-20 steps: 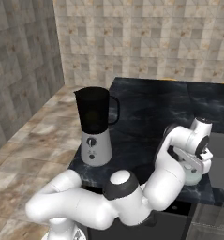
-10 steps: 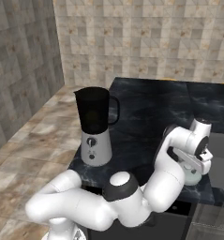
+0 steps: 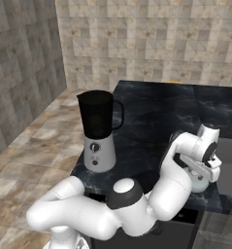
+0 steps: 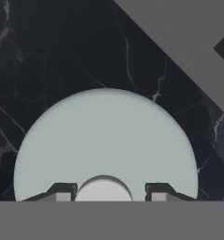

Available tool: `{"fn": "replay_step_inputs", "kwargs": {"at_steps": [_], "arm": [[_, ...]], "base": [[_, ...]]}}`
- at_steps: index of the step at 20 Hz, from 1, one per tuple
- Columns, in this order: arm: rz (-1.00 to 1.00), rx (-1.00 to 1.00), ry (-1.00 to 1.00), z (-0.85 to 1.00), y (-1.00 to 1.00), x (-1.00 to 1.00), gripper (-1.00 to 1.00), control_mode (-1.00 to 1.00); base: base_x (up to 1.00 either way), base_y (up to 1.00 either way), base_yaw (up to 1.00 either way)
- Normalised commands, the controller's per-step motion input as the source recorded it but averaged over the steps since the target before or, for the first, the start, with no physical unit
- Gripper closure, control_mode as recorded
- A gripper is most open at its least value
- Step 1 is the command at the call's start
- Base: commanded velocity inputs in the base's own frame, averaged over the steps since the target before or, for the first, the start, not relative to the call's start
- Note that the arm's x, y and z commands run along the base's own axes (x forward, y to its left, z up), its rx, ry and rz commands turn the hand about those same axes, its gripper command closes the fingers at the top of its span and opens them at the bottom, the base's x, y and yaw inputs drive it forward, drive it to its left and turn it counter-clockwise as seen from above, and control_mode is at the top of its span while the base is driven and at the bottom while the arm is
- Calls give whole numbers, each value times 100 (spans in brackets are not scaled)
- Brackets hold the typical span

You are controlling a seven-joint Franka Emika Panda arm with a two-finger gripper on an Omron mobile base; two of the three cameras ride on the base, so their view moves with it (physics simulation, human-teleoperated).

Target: Open the blender lid, put the pear in the blender, close the lid, and start the blender.

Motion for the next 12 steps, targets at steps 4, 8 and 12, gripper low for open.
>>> {"fn": "replay_step_inputs", "kwargs": {"at_steps": [4,8,12], "arm": [[0,0,-4,-27,2,-35,100,-100],[-7,0,0,16,12,-3,100,-100],[-3,0,-2,71,0,2,100,-100]], "base": [[0,0,0],[0,0,0],[0,0,0]]}}
